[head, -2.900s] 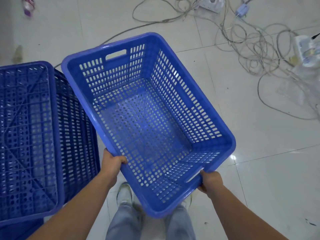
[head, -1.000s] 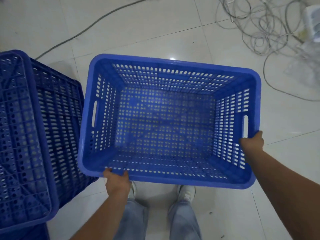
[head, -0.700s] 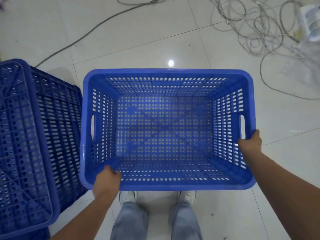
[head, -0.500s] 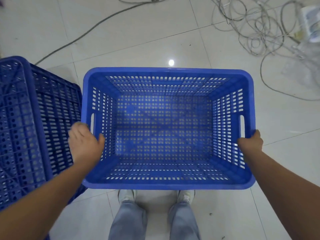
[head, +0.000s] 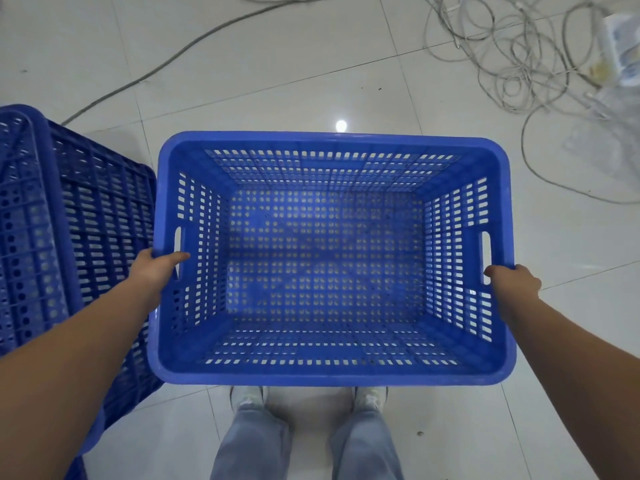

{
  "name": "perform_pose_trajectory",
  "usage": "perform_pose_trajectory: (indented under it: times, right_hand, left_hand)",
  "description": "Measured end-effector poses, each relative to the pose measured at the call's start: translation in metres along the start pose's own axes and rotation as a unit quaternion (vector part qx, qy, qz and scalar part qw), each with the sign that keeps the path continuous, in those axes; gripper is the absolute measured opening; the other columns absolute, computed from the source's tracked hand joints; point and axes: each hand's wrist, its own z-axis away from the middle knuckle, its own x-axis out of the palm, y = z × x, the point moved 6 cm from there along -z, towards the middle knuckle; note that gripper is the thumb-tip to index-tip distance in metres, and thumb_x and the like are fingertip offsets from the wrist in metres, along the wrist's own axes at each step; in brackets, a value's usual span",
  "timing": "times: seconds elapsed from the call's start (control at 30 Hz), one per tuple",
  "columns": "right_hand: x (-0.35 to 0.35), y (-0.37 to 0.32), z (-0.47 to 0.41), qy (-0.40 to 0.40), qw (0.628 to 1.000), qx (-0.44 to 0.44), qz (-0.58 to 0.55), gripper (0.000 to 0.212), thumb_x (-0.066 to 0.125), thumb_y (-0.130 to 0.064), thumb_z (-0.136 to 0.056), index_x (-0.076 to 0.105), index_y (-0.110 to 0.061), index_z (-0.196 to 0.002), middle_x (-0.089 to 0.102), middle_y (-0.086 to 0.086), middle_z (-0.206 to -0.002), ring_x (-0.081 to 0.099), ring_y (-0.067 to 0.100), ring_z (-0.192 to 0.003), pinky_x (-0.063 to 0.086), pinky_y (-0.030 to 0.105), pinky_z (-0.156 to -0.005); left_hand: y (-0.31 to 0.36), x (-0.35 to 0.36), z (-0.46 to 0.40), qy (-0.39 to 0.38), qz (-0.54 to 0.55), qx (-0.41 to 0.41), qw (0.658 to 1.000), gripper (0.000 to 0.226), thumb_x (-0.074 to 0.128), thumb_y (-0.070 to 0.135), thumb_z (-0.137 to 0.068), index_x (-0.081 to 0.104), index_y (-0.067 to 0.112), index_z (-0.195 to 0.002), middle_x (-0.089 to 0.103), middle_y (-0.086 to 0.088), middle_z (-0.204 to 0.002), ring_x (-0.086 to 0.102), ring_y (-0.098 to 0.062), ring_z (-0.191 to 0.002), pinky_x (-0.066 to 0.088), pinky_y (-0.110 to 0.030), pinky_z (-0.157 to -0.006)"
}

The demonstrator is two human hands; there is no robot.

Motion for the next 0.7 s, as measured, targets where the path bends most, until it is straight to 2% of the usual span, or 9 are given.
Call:
perform_pose_trajectory:
  times: [0.13, 0.23, 0.3, 0.37, 0.4, 0.47, 0.53, 0.6, 0.7]
  right_hand:
    - [0.002, 0.0, -0.007, 0.02, 1.0, 0.007, 0.0, 0.056, 0.053, -0.029, -0.086, 0.042, -0.006, -0.136, 0.038, 0.019, -0.136, 0.045, 0.042, -0.12, 0.045, 0.053, -0.098]
    - [0.004, -0.003, -0.009, 0.038, 0.999, -0.006, -0.024, 0.054, 0.057, -0.025, -0.086, 0.042, -0.004, -0.134, 0.039, 0.019, -0.136, 0.047, 0.041, -0.118, 0.045, 0.05, -0.095]
    - [0.007, -0.005, -0.01, 0.029, 0.997, -0.029, -0.063, 0.05, 0.057, -0.021, -0.087, 0.042, -0.005, -0.132, 0.047, 0.015, -0.124, 0.054, 0.037, -0.101, 0.047, 0.044, -0.085]
    - [0.008, -0.007, -0.007, 0.016, 0.996, -0.048, -0.08, 0.045, 0.056, -0.018, -0.088, 0.042, -0.008, -0.13, 0.049, 0.011, -0.109, 0.051, 0.028, -0.078, 0.043, 0.038, -0.077]
    - [0.007, -0.009, -0.006, 0.014, 0.995, -0.053, -0.08, 0.044, 0.057, -0.017, -0.088, 0.043, -0.009, -0.13, 0.048, 0.01, -0.105, 0.049, 0.026, -0.074, 0.042, 0.037, -0.076]
    - [0.004, -0.012, -0.004, 0.004, 0.995, -0.052, -0.085, 0.044, 0.059, -0.017, -0.088, 0.047, -0.008, -0.129, 0.052, 0.012, -0.104, 0.051, 0.029, -0.079, 0.045, 0.038, -0.077]
    - [-0.001, -0.015, -0.005, -0.003, 0.995, -0.044, -0.092, 0.046, 0.064, -0.019, -0.085, 0.051, -0.006, -0.128, 0.059, 0.017, -0.114, 0.055, 0.034, -0.09, 0.05, 0.043, -0.087]
    - [-0.008, -0.016, -0.005, -0.008, 0.994, -0.036, -0.103, 0.049, 0.067, -0.019, -0.083, 0.053, -0.006, -0.128, 0.061, 0.017, -0.12, 0.057, 0.036, -0.097, 0.049, 0.048, -0.095]
    - [-0.018, -0.014, 0.004, -0.018, 0.992, -0.028, -0.119, 0.044, 0.066, -0.018, -0.084, 0.056, -0.005, -0.125, 0.059, 0.014, -0.106, 0.054, 0.032, -0.089, 0.049, 0.042, -0.091]
  left_hand:
    - [-0.011, 0.002, -0.012, 0.0, 0.012, -0.024, 1.0, 0.073, 0.064, 0.023, -0.089, 0.025, 0.008, -0.149, 0.033, -0.01, -0.154, 0.035, -0.035, -0.138, 0.031, -0.054, -0.112]
    - [-0.012, 0.003, -0.017, 0.017, 0.017, -0.018, 1.0, 0.059, 0.063, 0.017, -0.09, 0.038, 0.005, -0.142, 0.045, -0.013, -0.144, 0.044, -0.037, -0.13, 0.037, -0.052, -0.108]
    - [-0.013, 0.002, -0.018, 0.018, 0.025, -0.018, 0.999, 0.047, 0.062, 0.016, -0.09, 0.048, 0.003, -0.133, 0.06, -0.016, -0.12, 0.057, -0.037, -0.108, 0.045, -0.051, -0.099]
    - [-0.013, 0.002, -0.02, 0.008, 0.036, -0.017, 0.999, 0.039, 0.06, 0.016, -0.092, 0.053, 0.0, -0.127, 0.06, -0.011, -0.088, 0.056, -0.03, -0.077, 0.049, -0.046, -0.086]
    - [-0.013, 0.002, -0.021, -0.001, 0.039, -0.018, 0.999, 0.036, 0.06, 0.017, -0.092, 0.054, 0.0, -0.124, 0.057, -0.009, -0.08, 0.052, -0.026, -0.068, 0.049, -0.044, -0.082]
    - [-0.013, 0.002, -0.018, -0.021, 0.05, -0.023, 0.998, 0.027, 0.059, 0.02, -0.093, 0.055, 0.004, -0.114, 0.055, -0.008, -0.076, 0.049, -0.023, -0.063, 0.048, -0.043, -0.078]
    - [-0.014, 0.0, -0.012, -0.021, 0.056, -0.023, 0.998, 0.018, 0.058, 0.023, -0.094, 0.054, 0.006, -0.095, 0.053, -0.008, -0.074, 0.049, -0.023, -0.063, 0.046, -0.044, -0.081]
    - [-0.018, -0.004, -0.008, -0.014, 0.073, -0.03, 0.997, 0.022, 0.058, 0.023, -0.093, 0.05, 0.009, -0.079, 0.052, -0.008, -0.071, 0.047, -0.022, -0.061, 0.045, -0.042, -0.079]
    - [-0.028, -0.025, -0.005, -0.002, 0.098, -0.035, 0.995, 0.018, 0.063, 0.025, -0.089, 0.053, 0.01, -0.089, 0.052, -0.009, -0.07, 0.046, -0.022, -0.059, 0.046, -0.044, -0.074]
